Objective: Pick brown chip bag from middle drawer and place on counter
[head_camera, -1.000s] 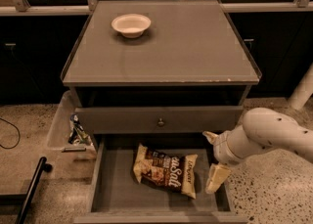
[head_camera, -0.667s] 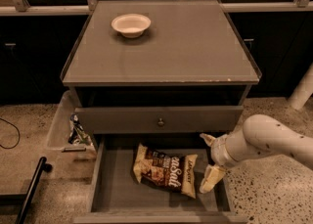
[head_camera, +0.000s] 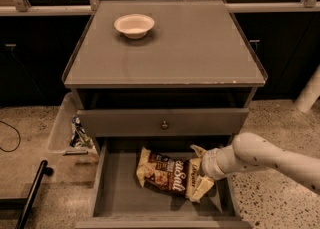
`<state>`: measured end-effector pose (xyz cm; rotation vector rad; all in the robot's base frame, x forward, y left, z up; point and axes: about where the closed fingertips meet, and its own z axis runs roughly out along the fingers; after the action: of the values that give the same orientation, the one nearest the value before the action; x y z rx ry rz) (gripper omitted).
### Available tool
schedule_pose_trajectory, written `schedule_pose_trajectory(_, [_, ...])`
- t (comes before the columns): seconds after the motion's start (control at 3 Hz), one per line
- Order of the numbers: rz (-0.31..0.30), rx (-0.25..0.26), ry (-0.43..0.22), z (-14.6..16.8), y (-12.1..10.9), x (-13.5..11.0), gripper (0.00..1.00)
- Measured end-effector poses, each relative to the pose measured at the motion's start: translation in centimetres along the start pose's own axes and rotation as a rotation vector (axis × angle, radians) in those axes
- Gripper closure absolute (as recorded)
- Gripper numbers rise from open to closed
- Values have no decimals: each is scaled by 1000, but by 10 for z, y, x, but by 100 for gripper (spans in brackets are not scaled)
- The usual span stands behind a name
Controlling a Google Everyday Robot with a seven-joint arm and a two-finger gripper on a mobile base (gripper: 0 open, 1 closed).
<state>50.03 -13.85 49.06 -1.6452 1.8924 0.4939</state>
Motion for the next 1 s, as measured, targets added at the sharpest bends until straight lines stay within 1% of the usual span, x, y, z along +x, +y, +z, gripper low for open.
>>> schedule_pose_trajectory(0.33, [-61, -11, -4, 31, 12, 1, 0])
schedule_pose_trajectory(0.67, [-140, 7, 7, 60, 18, 2, 0])
schedule_pose_trajectory(1.0, [-183, 39, 11, 80, 11, 5, 0])
